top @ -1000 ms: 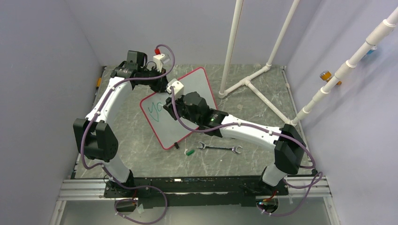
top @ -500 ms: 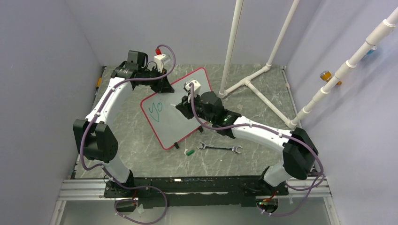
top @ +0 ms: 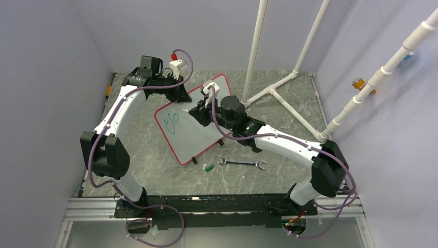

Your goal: Write a sentence on the whiteboard

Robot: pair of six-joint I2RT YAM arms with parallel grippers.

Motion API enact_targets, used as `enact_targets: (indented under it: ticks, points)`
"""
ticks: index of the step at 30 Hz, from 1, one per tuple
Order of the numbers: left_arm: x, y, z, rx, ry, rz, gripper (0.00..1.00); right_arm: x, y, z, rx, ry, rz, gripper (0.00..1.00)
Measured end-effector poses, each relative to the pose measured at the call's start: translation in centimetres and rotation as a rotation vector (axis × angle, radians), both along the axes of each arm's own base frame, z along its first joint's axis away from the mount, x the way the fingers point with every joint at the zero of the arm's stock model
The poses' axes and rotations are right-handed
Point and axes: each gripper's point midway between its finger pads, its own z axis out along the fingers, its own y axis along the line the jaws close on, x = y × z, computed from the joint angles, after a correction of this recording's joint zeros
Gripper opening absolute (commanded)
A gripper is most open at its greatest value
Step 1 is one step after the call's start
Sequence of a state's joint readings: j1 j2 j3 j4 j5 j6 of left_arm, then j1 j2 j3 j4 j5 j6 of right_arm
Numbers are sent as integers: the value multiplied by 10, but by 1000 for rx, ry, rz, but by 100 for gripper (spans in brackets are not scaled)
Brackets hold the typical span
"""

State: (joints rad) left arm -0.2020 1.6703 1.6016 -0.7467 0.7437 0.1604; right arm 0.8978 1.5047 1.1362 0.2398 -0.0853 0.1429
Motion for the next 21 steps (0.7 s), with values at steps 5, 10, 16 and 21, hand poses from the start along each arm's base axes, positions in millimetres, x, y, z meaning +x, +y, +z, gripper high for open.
enact_targets:
  ticks: [5,10,16,21]
  points:
    - [0,0,0,0,0,0,0,4,8,6,10,-5,11,0]
    - [0,0,0,0,0,0,0,8,14,0,2,6,12,0]
    - [0,0,0,1,1,0,0,9,16,-6,-6,16,13,0]
    - [0,0,0,1,2,1,0,9,16,-6,-5,18,12,0]
